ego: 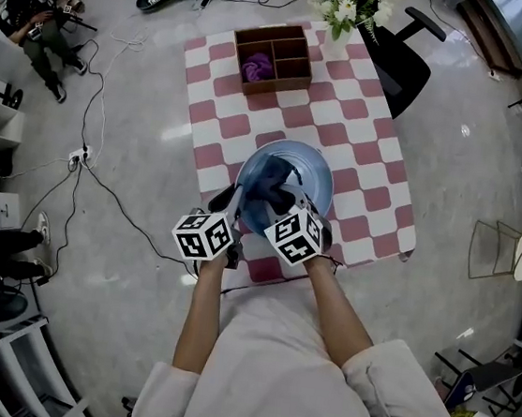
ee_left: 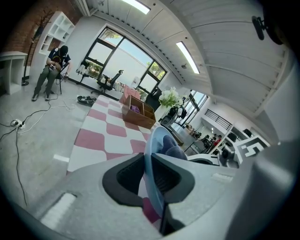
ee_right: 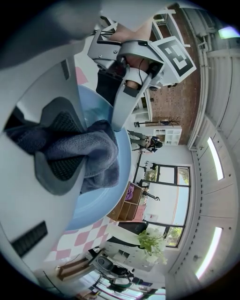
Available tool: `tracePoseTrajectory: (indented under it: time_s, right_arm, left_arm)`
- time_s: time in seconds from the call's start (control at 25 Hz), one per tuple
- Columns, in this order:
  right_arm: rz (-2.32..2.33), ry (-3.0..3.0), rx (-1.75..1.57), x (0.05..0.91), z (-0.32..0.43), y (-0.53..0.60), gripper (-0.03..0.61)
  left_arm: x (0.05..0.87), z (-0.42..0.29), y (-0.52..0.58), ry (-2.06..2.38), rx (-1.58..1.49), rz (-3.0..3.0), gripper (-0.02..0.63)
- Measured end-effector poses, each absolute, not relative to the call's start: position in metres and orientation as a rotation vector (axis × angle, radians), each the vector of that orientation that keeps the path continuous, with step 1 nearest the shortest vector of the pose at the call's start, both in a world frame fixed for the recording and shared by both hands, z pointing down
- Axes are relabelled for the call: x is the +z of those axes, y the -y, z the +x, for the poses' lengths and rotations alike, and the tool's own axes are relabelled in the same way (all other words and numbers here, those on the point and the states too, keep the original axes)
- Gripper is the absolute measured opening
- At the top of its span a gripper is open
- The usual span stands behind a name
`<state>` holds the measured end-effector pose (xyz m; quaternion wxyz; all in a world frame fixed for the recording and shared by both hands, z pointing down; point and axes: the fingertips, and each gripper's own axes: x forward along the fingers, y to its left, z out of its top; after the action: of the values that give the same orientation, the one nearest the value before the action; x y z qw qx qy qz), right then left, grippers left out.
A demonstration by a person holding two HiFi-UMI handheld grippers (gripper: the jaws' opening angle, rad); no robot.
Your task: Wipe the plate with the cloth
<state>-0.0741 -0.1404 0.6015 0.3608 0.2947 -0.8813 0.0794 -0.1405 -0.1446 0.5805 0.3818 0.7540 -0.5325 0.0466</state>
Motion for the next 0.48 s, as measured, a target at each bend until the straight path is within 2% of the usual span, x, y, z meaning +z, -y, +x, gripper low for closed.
tracePoseTrajectory:
  time_s: [0.48]
  right_arm:
    - [0.905, 2.239, 0.236, 0.596, -0.041, 0.161, 0.095]
  left_arm:
    - [0.571, -0.139, 0.14, 1.335, 0.096, 1.964, 0.035]
